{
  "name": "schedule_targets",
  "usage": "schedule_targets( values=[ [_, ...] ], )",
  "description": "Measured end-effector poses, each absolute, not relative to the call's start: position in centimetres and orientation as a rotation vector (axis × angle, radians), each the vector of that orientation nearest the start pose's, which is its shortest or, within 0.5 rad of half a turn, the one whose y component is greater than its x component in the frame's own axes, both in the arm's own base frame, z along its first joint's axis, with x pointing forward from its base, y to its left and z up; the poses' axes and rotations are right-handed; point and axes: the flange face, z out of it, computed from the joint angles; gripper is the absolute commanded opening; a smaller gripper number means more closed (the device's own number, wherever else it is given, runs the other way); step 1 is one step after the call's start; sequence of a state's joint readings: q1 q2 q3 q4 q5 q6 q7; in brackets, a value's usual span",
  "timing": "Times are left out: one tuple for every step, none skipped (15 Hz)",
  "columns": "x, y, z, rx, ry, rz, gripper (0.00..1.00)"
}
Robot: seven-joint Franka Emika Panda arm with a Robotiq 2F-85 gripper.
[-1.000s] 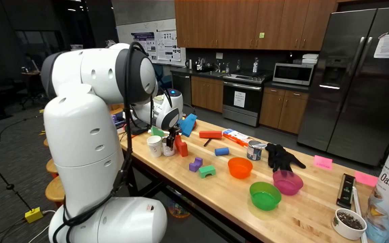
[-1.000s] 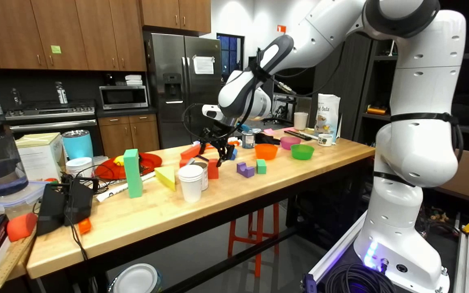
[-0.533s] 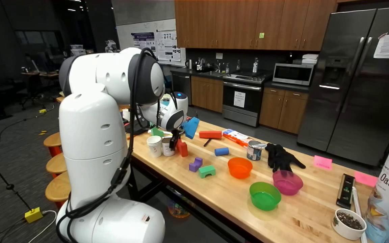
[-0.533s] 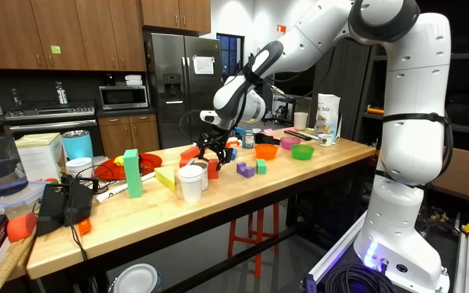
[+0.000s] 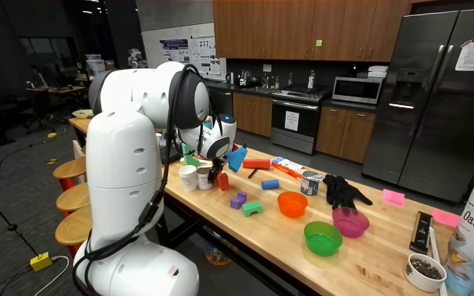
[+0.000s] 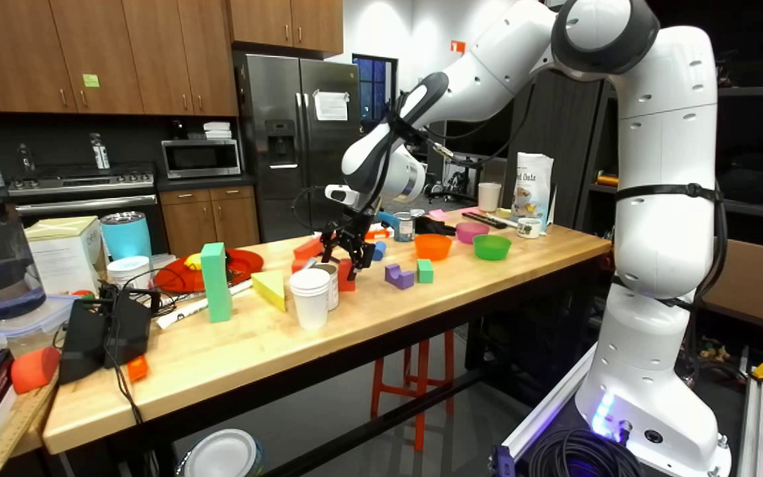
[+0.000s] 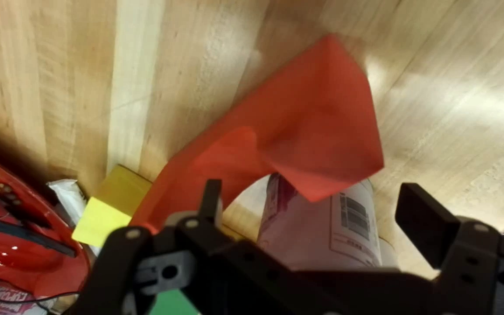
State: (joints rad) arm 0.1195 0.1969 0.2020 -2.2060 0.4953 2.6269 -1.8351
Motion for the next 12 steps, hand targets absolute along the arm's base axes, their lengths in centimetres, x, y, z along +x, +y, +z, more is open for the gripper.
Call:
schedule_targets(
  values=[
    [54.7, 16.7, 31.2, 2.090, 2.406, 0.638, 1.00],
    [54.9, 16.6, 31.1, 2.137, 2.382, 0.665, 1.00],
    [55.1, 16.5, 30.9, 2.180, 2.358, 0.690, 1.00],
    [55.2, 16.3, 30.8, 2.219, 2.334, 0.708, 1.00],
    [55.3, 16.1, 30.6, 2.253, 2.313, 0.720, 1.00],
    [55.4, 15.9, 30.4, 2.283, 2.294, 0.726, 1.00],
    [55.5, 15.7, 30.2, 2.307, 2.278, 0.725, 1.00],
    [55.5, 15.6, 30.0, 2.331, 2.262, 0.721, 1.00],
    [55.5, 15.6, 29.8, 2.355, 2.247, 0.715, 1.00],
    [55.5, 15.5, 29.6, 2.377, 2.234, 0.710, 1.00],
    [55.5, 15.5, 29.4, 2.401, 2.219, 0.703, 1.00],
    [55.5, 15.5, 29.2, 2.422, 2.206, 0.697, 1.00]
  ],
)
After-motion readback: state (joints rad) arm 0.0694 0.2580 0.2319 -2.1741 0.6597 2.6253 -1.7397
